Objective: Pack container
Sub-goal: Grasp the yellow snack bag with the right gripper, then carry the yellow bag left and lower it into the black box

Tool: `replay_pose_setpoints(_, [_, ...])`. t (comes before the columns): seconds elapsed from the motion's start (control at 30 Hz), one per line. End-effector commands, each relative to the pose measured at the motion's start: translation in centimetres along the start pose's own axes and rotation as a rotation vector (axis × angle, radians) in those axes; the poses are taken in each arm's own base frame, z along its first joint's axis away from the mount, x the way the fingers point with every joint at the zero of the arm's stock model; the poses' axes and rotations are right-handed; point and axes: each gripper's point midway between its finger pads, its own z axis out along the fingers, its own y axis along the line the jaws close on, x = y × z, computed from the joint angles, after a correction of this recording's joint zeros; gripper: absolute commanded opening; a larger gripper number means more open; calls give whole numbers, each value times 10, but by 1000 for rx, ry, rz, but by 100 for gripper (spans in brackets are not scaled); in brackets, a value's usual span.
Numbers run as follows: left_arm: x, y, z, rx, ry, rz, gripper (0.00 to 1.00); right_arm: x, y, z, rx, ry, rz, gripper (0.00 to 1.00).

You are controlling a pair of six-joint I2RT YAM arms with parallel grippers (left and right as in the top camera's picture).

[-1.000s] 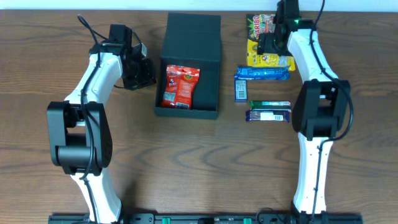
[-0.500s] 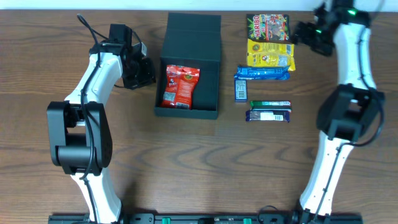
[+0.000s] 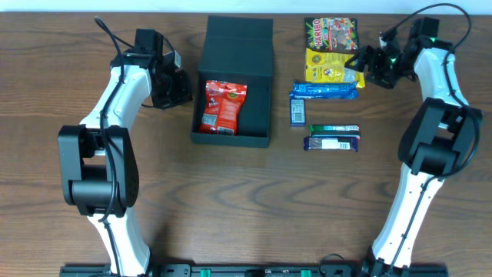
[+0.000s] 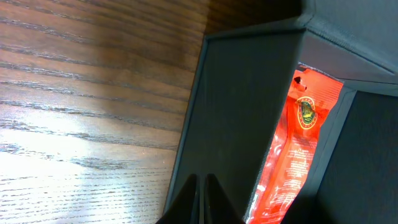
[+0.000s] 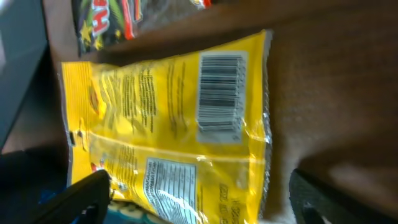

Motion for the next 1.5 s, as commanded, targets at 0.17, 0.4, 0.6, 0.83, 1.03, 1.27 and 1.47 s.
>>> replay_pose_setpoints(0.17, [-4, 0, 1, -6, -4, -7, 6, 23, 2, 26, -30, 55, 38, 60])
replay_pose_setpoints(0.4, [-4, 0, 1, -6, -3, -7, 6, 26, -1, 33, -29, 52, 65, 1])
replay_pose_setpoints(0.6, [-4, 0, 1, -6, -3, -7, 6, 6, 11, 24, -65, -1, 49, 1])
replay_pose_setpoints(0.83, [-4, 0, 1, -6, -4, -7, 6, -33, 59, -25, -99, -93, -34, 1])
replay_pose_setpoints(1.03, [-4, 1, 1, -6, -5, -8, 6, -53, 128, -82, -169, -187, -156, 1])
replay_pose_setpoints(1.27, [-5, 2, 1, -6, -9, -5, 6, -22, 240, -131, -369, -204, -453, 1])
replay_pose_setpoints(1.47, [-8, 7, -1, -10, -15, -7, 6, 42, 306, -146, -559, -107, -699, 1])
